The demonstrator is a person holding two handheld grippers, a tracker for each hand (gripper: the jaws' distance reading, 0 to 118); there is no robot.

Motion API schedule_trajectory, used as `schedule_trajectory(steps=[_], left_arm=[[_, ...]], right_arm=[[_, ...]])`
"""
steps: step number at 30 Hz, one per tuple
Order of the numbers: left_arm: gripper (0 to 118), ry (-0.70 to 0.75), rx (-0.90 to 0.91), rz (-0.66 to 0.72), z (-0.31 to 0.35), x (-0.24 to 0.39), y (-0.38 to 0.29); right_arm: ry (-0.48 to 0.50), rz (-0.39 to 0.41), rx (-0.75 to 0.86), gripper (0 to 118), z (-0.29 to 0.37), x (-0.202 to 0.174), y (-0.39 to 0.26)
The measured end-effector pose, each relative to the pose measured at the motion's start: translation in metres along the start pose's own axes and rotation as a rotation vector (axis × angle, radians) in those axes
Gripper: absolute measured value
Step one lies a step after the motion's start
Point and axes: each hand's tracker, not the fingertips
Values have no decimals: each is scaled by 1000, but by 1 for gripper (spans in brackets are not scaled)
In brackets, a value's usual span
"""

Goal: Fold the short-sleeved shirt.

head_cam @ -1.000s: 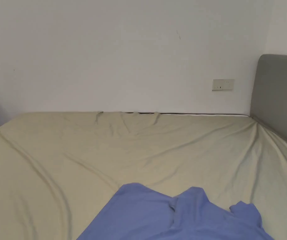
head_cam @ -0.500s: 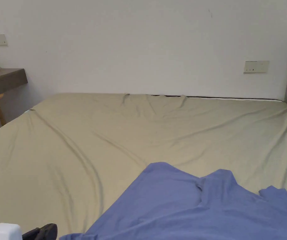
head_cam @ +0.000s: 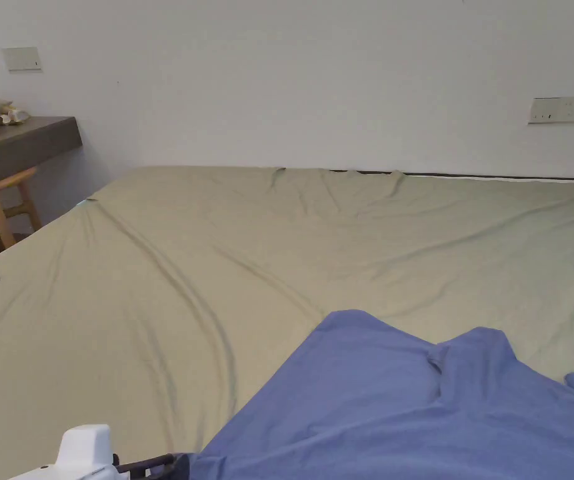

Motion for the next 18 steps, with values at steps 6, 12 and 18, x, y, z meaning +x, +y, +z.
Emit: schedule_trajectory(steps=[6, 12, 18], left_arm=[[100, 35, -40, -34, -49, -2, 0], [5, -41, -93, -96, -61, 19, -23], [3, 1, 32, -57, -32, 24, -15]], right_arm=[[-10, -33, -10, 0, -7, 7, 6], [-22, -37, -31, 0, -12, 7, 6], [-34, -13, -70, 0, -14, 10, -1]])
